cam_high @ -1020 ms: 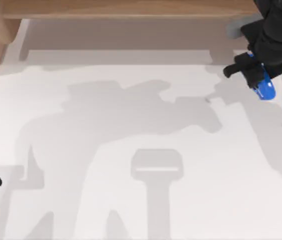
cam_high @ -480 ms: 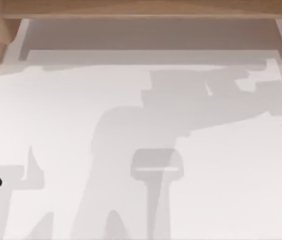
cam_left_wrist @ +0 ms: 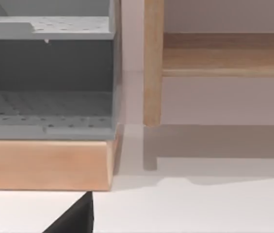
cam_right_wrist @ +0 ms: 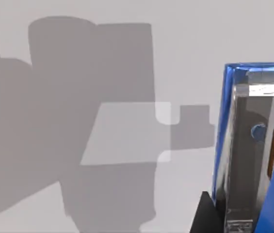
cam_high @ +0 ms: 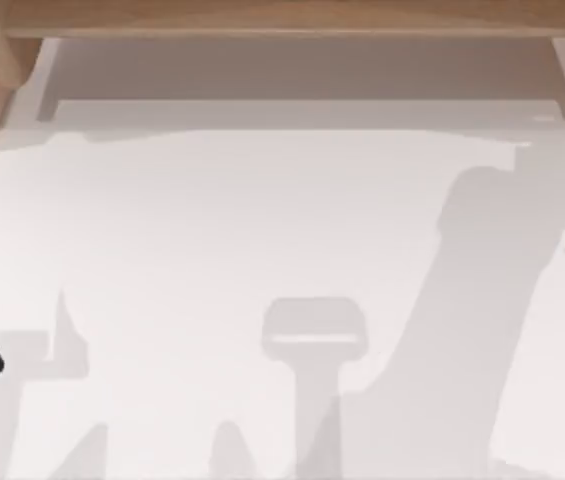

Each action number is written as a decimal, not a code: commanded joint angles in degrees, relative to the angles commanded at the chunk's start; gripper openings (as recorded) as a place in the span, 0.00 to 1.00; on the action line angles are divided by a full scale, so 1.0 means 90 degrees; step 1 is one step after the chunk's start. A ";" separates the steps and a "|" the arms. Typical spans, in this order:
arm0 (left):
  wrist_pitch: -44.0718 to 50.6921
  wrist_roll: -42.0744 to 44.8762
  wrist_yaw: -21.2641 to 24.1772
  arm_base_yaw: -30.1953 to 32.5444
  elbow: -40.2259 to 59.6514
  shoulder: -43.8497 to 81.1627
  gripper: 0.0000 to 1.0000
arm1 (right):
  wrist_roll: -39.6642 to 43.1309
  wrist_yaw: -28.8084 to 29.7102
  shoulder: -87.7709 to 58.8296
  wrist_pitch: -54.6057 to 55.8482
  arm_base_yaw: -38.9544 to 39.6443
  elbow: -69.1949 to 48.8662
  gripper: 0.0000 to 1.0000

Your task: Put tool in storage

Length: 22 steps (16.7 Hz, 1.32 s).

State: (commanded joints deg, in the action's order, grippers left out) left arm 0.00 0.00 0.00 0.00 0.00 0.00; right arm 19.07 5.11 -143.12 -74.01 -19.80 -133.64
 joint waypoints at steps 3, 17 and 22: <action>0.0000 0.0000 0.0000 0.0000 0.0000 0.0000 1.00 | -0.0086 -0.0128 -0.0288 -0.0183 -0.0019 -0.0037 0.00; 0.0000 0.0000 0.0000 0.0000 0.0000 0.0000 1.00 | -0.0080 -0.0128 -0.0292 0.0065 -0.0025 0.0206 0.00; 0.0000 0.0000 0.0000 0.0000 0.0000 0.0000 1.00 | -0.0080 -0.0128 -0.0292 0.0065 -0.0025 0.0206 0.38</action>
State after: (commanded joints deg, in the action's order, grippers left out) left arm 0.00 0.00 0.00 0.00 0.00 0.00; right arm 18.35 3.96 -145.75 -73.43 -20.03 -131.78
